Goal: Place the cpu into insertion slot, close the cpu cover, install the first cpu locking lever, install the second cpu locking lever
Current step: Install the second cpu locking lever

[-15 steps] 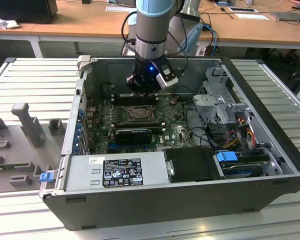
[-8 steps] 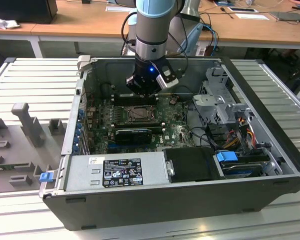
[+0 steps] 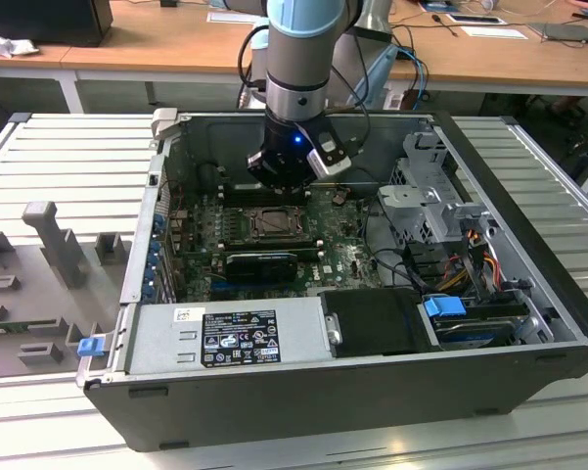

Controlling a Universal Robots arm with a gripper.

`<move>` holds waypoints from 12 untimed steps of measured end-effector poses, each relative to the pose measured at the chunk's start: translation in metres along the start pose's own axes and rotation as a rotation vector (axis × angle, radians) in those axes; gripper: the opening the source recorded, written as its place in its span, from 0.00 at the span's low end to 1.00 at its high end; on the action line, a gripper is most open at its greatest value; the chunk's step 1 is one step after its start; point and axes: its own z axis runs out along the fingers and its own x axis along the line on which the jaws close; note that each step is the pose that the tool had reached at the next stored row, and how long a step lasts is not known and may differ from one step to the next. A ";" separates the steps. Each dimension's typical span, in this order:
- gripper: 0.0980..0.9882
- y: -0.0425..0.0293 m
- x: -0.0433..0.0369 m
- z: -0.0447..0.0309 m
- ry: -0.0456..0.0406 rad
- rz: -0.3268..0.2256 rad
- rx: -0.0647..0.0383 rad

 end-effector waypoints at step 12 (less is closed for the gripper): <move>0.01 -0.0036 0.0002 -0.0262 0.0001 0.000 0.000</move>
